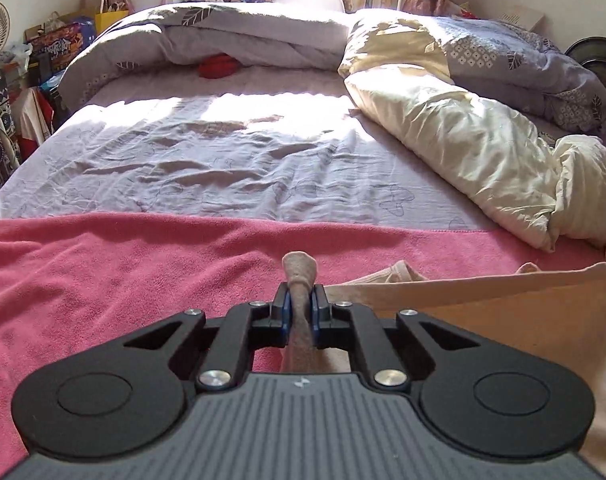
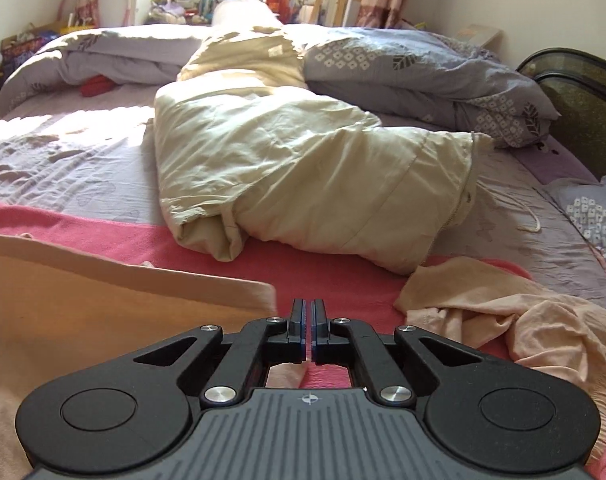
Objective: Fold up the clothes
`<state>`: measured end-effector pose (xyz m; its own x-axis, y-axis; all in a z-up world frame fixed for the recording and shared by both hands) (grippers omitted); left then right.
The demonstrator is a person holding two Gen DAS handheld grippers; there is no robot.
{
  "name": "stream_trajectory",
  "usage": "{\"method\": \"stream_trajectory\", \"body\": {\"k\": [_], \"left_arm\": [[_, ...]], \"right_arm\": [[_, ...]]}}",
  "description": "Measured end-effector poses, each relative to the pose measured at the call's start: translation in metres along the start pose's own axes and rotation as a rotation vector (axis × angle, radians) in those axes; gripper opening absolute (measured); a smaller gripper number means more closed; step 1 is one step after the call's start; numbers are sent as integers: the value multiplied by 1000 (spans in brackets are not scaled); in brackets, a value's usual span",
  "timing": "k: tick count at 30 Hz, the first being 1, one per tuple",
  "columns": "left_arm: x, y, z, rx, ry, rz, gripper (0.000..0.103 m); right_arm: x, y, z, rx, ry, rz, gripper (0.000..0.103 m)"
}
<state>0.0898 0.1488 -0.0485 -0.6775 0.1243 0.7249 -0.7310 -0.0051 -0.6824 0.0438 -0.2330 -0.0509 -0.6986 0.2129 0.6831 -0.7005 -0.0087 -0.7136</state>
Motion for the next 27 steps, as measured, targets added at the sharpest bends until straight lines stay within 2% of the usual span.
{"method": "stream_trajectory", "body": {"k": [2, 4, 5, 7, 8, 9, 10, 13, 14, 15, 16, 20, 25, 27], "left_arm": [[-18, 1, -5, 22, -15, -48, 9], [-36, 3, -10, 40, -30, -91, 10], [-38, 2, -9, 32, -34, -88, 10], [-41, 1, -4, 1, -48, -79, 11], [-42, 1, -3, -14, -54, -76, 11], [-43, 2, -2, -24, -58, -77, 11], [-43, 2, -1, -32, -62, -78, 11], [-40, 5, -2, -32, -60, -75, 11], [-39, 5, -3, -29, -60, -74, 11], [-38, 6, -3, -25, -59, -74, 11], [-37, 6, -4, -24, -58, -73, 11], [-28, 3, -4, -23, -69, -50, 11], [1, -8, 6, -52, -51, 52, 11], [-5, -11, 8, -65, -58, 38, 11]], "right_arm": [[-15, 2, 8, -36, -4, -46, 4], [-24, 2, 11, -73, -64, -72, 5], [-24, 2, 12, -89, -102, -66, 8], [-26, 1, 9, -99, -158, -55, 26], [-28, 1, 4, -74, -158, -50, 50], [-29, 0, -1, -49, -159, -45, 65], [-33, 0, -7, -23, -163, -46, 67], [-49, -2, -25, 36, -206, -75, 62], [-54, -2, -30, 45, -217, -98, 38], [-56, -1, -34, 48, -217, -119, 3], [-55, -1, -37, 52, -216, -120, 6], [-26, -6, -36, 57, -172, -33, 4], [10, -16, -32, 98, -80, 80, 4], [10, -16, -31, 114, -46, 84, 4]]}}
Point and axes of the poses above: each gripper's, at about its wrist camera, not at the fingertips, and x roughly against the way its jaws point, z to its right, y to its underside, the point moved 2 cm from there along -x, roughly the way its jaws point
